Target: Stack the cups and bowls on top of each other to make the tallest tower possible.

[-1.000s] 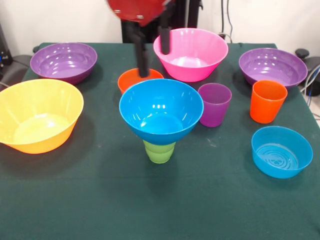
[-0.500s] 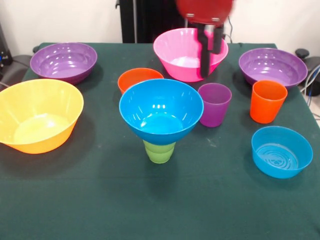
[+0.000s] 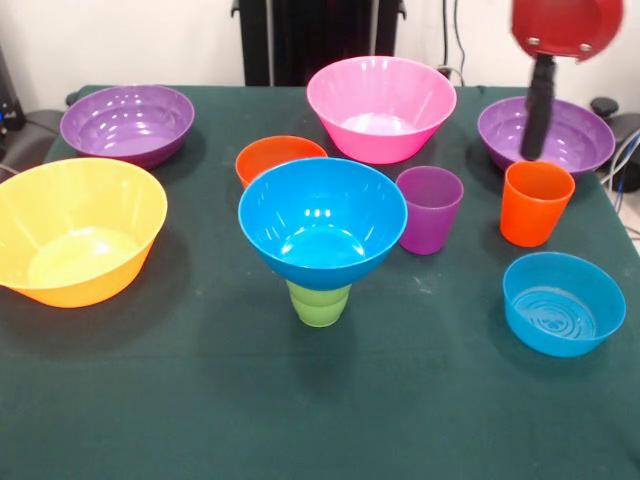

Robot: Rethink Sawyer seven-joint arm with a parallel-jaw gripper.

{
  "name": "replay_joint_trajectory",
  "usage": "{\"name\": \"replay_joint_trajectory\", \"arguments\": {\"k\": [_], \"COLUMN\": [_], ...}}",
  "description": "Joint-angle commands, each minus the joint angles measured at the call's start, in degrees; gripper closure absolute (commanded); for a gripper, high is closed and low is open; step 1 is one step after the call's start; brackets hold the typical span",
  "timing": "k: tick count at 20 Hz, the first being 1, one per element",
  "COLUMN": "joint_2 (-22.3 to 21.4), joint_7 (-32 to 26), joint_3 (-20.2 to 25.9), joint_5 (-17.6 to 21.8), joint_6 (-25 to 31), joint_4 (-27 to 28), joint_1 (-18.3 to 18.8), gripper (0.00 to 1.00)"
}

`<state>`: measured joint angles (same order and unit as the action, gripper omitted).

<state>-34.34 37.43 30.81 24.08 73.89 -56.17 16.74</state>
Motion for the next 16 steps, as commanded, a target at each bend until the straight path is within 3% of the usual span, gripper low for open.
{"name": "replay_joint_trajectory", "arguments": {"k": [1, 8, 11, 16], "joint_2": [0.15, 1.62, 2.57, 2.25], "joint_7": [16.64, 19.06, 19.43, 19.9], "joint_3": [-7.47, -8.15, -8.47, -9.23], "joint_5": [2.49, 0.59, 0.66, 0.42], "joint_6": [-0.57, -6.72, -6.5, -9.45], "joint_4": [-6.91, -7.65, -6.05, -8.18], "joint_1": [-2.2, -2.33, -2.93, -2.59], "gripper": [0.0, 0.0, 0.0, 0.0]}}
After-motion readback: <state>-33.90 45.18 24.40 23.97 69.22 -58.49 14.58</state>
